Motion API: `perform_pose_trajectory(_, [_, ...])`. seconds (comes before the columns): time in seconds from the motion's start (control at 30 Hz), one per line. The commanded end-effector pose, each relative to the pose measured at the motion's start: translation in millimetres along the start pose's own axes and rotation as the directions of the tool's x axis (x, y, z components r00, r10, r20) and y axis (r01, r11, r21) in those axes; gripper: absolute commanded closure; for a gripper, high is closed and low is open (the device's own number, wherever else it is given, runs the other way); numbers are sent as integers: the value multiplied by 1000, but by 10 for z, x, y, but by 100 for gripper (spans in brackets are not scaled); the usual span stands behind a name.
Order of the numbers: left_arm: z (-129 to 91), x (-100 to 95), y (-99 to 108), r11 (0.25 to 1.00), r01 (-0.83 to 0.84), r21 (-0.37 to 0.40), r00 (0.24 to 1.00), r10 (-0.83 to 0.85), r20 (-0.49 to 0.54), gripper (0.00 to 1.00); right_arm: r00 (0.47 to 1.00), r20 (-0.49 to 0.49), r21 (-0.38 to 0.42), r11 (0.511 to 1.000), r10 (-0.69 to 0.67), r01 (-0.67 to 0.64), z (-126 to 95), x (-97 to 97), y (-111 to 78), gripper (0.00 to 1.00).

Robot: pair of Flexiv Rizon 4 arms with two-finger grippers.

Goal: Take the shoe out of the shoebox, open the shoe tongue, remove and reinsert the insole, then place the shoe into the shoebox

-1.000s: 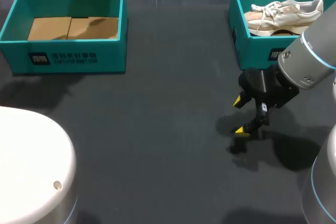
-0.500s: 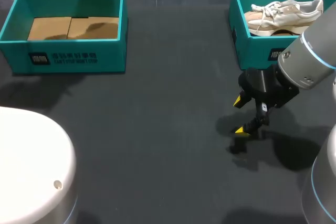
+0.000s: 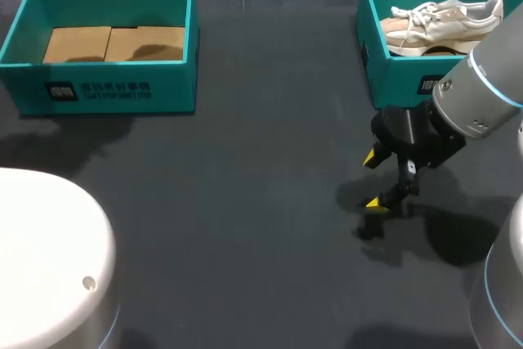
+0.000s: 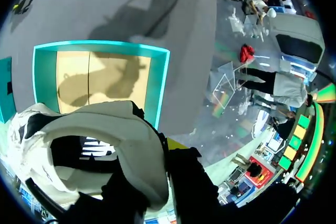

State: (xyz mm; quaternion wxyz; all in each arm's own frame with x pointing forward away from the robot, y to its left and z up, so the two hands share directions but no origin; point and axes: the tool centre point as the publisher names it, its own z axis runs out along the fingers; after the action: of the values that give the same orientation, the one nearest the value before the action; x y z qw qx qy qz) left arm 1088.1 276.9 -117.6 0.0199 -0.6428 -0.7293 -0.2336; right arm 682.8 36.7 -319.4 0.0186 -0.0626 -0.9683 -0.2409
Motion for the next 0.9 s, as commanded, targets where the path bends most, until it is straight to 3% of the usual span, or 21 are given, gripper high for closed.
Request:
perform_pose_trajectory(0.03, [-3, -2, 13, 999, -44, -9, 999, 45, 30, 100, 1000, 3, 1, 1000, 0, 0, 5, 15, -2, 0])
perform_pose_trajectory(0.5, [251, -1, 121, 968, -249, -15, 966, 249, 66, 100, 1000, 3, 1, 1000, 0, 0, 5, 15, -2, 0])
perform_pose_trajectory(0.9, [527, -127, -12, 945, -303, 122, 952, 306, -5, 100, 1000, 3, 1, 1000, 0, 0, 5, 15, -2, 0])
